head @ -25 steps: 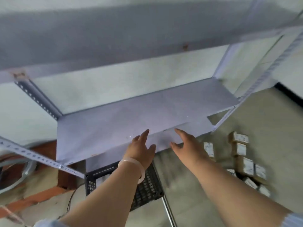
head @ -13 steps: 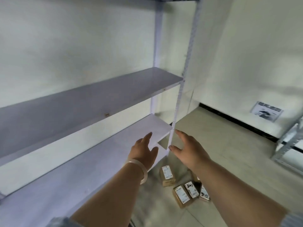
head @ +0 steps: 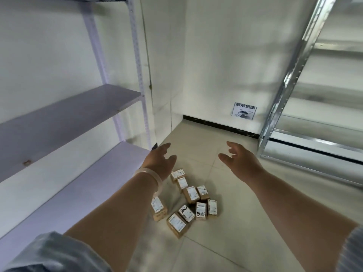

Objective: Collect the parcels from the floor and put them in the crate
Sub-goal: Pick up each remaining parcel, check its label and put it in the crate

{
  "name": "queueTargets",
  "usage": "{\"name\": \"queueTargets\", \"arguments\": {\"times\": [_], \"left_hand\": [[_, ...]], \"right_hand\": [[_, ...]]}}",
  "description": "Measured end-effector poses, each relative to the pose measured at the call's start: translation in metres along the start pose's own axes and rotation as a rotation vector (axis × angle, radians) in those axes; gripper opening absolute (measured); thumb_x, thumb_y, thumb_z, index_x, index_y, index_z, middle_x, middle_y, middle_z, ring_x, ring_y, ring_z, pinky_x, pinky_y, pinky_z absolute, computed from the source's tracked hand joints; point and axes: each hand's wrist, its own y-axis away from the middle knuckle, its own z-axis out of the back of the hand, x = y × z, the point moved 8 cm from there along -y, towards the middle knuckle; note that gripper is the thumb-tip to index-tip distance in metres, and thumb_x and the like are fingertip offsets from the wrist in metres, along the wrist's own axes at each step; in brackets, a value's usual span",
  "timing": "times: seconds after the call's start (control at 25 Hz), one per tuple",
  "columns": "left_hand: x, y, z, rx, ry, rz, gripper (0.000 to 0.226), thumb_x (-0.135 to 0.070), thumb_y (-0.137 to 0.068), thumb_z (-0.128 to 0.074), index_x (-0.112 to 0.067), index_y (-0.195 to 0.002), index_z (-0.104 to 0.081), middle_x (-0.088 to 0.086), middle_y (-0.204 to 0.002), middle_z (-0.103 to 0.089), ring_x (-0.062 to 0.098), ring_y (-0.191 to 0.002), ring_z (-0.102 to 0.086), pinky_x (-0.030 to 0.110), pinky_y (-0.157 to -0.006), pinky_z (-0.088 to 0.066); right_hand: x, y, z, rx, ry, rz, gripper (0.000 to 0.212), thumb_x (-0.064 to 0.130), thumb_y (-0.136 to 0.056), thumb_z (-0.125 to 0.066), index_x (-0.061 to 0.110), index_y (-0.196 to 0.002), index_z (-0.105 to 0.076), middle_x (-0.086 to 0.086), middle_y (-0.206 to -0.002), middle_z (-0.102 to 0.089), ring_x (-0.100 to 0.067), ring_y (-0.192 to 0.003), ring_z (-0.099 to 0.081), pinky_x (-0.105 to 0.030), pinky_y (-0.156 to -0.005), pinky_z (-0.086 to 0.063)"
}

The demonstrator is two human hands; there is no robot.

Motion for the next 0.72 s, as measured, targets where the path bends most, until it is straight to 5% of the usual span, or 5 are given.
{"name": "queueTargets", "arguments": {"times": [0.44,0.72], "left_hand": [[-0.098,-0.155,-0.188,0.054,0.032,0.087,0.052,-0.034,-0.092,-0.053,-0.030,-0.142,-0.039,0.000,-0.136,-0.053,0.018,-0.123,-0.051,0.035,-0.104,-0.041],[-0.059,-0.222,-0.243,0.083,0.083,0.278,0.050,-0.031,-0.091,-0.051,-0.039,-0.139,-0.041,0.000,-0.138,-0.051,0.019,-0.121,-0.053,0.040,-0.102,-0.045]], "right_hand": [[-0.143,-0.192,0.071,0.123,0.073,0.017,0.061,0.041,-0.083,-0.067,0.030,-0.138,-0.044,-0.001,-0.133,-0.056,-0.018,-0.118,-0.055,-0.036,-0.101,-0.043],[-0.184,-0.311,0.036,0.278,0.111,-0.018,0.062,0.040,-0.084,-0.066,0.030,-0.140,-0.042,-0.001,-0.135,-0.054,-0.019,-0.121,-0.053,-0.037,-0.103,-0.041]]}}
